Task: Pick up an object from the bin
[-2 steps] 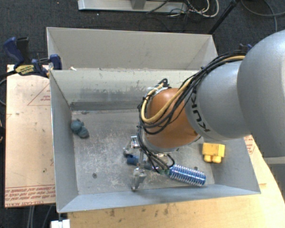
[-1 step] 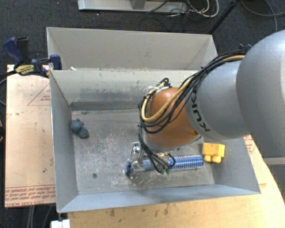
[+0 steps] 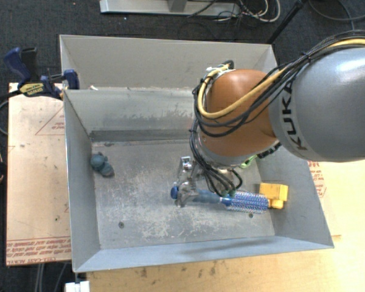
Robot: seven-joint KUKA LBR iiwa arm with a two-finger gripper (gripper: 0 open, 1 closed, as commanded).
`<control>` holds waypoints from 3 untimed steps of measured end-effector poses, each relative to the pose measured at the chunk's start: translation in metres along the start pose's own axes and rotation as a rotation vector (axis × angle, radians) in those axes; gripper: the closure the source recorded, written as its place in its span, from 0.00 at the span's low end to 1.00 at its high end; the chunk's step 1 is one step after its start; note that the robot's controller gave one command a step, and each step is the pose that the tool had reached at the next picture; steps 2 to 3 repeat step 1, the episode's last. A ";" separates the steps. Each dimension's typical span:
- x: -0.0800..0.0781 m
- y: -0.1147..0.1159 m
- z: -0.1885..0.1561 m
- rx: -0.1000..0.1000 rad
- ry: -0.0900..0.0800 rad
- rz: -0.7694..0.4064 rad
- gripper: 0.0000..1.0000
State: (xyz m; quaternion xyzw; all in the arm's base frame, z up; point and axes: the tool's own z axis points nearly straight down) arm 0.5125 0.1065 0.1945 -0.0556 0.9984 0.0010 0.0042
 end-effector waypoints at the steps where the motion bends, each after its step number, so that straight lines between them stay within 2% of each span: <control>1: 0.013 -0.004 -0.069 0.000 0.002 -0.405 1.00; 3: 0.013 -0.004 -0.069 0.000 0.002 -0.405 1.00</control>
Offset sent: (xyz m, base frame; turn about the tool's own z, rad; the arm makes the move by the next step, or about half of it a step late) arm -0.0141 -0.0062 0.0676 -0.4067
